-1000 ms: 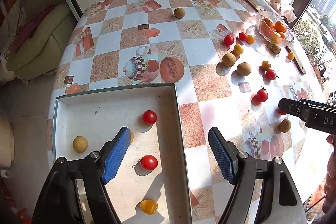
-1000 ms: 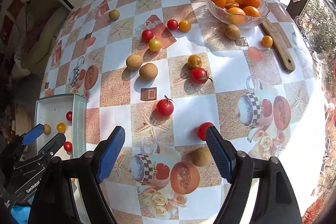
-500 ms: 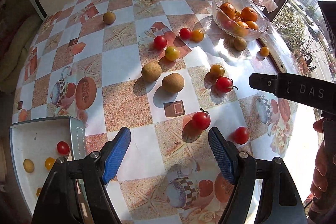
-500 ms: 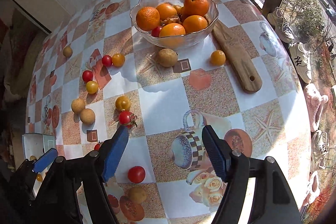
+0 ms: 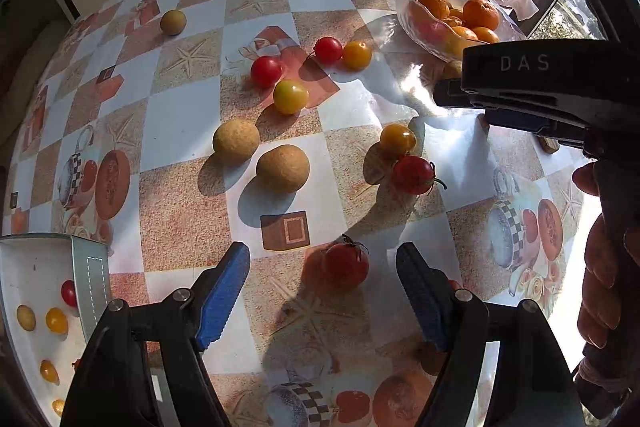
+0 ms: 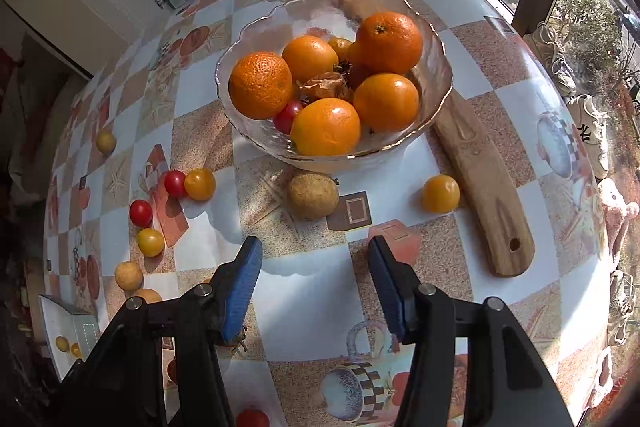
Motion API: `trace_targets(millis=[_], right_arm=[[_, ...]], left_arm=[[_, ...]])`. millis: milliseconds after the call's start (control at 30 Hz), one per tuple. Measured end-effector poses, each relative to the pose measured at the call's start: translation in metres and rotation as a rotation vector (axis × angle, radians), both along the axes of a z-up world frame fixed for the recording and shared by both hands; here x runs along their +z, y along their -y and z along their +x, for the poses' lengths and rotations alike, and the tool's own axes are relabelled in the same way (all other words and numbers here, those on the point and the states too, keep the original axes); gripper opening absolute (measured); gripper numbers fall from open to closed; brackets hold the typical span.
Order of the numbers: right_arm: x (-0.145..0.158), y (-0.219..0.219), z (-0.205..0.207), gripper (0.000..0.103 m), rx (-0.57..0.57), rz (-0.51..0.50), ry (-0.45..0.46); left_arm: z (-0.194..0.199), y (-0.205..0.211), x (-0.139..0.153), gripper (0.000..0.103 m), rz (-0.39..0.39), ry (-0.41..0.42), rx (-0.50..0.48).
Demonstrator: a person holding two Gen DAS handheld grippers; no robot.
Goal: Organize fruits
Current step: 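Grasp the red tomato with the left tool while the right tool grasps the brown fruit, then carry the red tomato and brown fruit into the white tray and open both tools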
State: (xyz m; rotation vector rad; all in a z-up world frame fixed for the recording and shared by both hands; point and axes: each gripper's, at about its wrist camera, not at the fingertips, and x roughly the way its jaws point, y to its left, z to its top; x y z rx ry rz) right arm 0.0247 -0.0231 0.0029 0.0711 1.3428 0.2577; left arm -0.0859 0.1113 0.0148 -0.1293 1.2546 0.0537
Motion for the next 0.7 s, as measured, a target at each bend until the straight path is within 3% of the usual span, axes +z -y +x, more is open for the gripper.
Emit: trace_targets(millis=[100,200,300,367,500,700], right_arm=[[0.000,-0.005,0.007,0.051,0.012,-0.008,0.024],[-0.001,-0.008,0.013,0.043,0.001,-0.003,0.032],[-0.001,-0.009,0.018,0.030,-0.006,-0.001,0.034],[-0.002,-0.009,0.019,0.030,-0.009,0.003,0.034],[0.001,-0.008,0.015,0.030,0.002,0.015,0.036],[0.011,-0.003,-0.004,0.030,0.029,0.026,0.027]], left_arm=[[0.002,0.003,-0.002,0.064,0.006,-0.004,0.004],[0.003,0.005,-0.002,0.064,0.010,-0.002,0.013],[0.001,0.004,-0.001,0.056,0.025,0.002,0.027],[-0.001,0.001,0.000,0.050,0.029,0.007,0.034],[-0.004,-0.011,0.001,0.024,0.031,0.015,0.043],[-0.012,-0.034,0.006,0.023,-0.096,0.023,0.088]])
